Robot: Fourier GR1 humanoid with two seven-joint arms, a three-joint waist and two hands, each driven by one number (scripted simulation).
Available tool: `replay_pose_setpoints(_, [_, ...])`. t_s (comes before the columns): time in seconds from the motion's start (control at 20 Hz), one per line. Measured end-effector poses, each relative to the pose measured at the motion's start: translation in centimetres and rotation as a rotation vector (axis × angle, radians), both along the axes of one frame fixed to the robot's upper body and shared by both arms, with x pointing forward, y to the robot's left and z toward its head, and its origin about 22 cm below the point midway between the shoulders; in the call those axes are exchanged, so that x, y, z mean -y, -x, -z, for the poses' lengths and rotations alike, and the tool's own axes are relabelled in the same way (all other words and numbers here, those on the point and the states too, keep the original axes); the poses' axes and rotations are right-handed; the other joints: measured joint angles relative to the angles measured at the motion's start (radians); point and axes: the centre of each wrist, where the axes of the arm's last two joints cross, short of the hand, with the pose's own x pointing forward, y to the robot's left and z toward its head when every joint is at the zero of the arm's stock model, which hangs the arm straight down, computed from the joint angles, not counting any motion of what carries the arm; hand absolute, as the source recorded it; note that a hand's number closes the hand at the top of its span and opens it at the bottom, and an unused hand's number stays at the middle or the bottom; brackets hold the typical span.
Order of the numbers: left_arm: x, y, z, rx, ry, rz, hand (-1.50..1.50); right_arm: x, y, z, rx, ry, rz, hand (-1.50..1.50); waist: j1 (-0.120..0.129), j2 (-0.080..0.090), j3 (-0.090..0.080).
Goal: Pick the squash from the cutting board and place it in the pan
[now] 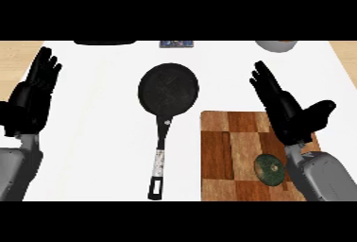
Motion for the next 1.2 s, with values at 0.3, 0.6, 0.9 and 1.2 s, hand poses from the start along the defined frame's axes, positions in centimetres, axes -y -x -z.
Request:
replay_pose_setpoints(0.3, [-2.7, 1.4, 3.3, -0.209, -0.098, -0.1, 0.0, -3.4, 1.4, -2.4, 0.135, -0.1, -0.498, -1.5, 0.022, 0.002, -0.01])
replay_pose_setpoints(0.6, [-5.2, 3.5, 6.4, -0.405, -0.127, -0.19, 0.0, 1.8, 1.1, -1.5, 0.282, -0.083, -0.348, 1.5, -0.02, -0.004, -0.015])
replay_pose_setpoints(0.9, [-5.5, 4.4, 7.6, -0.482, -0.143, -0.211, 0.0, 9.4, 2.9, 2.9, 0.364, -0.174, -0.456, -1.5, -0.017, -0.003, -0.016])
replay_pose_setpoints(1.2, [-5.7, 4.5, 7.6, -0.503, -0.149, -0.22, 0.0, 14.6, 2.9, -0.6, 0.424, 0.061, -0.533, -1.5, -0.013, -0.006, -0.019])
